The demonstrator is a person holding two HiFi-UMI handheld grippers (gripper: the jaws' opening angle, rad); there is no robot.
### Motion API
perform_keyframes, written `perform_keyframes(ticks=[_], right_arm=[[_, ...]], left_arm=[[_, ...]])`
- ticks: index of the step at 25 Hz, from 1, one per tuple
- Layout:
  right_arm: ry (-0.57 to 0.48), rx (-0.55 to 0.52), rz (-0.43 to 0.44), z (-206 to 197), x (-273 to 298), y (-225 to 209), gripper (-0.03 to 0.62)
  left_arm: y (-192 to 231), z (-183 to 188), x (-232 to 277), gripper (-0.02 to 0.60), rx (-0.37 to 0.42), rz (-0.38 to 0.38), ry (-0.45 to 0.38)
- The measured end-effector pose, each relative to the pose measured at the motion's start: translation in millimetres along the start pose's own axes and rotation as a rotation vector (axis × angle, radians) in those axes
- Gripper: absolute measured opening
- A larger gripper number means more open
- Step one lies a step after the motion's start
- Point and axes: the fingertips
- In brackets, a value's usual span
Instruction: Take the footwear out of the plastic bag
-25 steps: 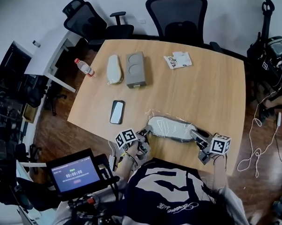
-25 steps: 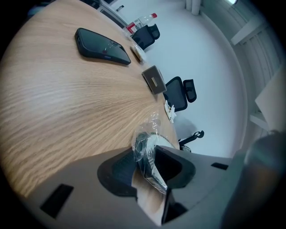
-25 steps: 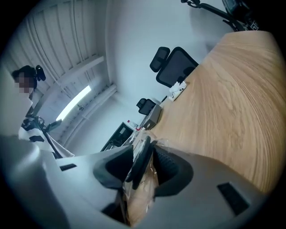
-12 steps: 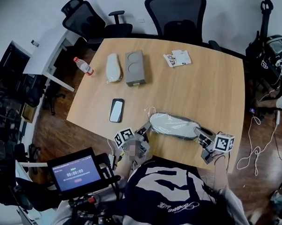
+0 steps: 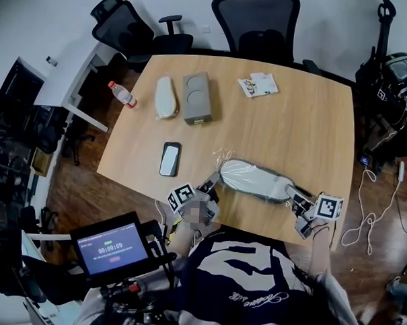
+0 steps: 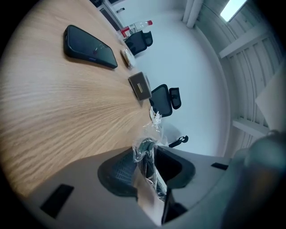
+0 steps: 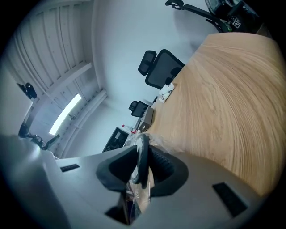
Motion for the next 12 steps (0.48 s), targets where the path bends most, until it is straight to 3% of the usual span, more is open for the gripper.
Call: perform_keyframes(ticks=[4, 9, 12], right_arm=[[0.04, -0.033, -0.025, -7, -2, -5, 0.079], [0.054, -0.06, -0.067, -14, 5, -3, 0.077], [0.055, -0.07, -0.086, -15, 3, 2, 0.077]], left_arm=[[5, 5, -2, 0.123, -0.044, 0.002, -0.041], [14, 10, 0, 0.101, -0.011, 0.078, -0.052], [22, 26, -10, 0.077, -0.02, 0.148, -0.146]])
Point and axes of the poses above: the fingertips, and each gripper's own axes: x forward along the fingers, y to its left, z out of its top, and after that the axes turned 5 degrees about y, right-handed
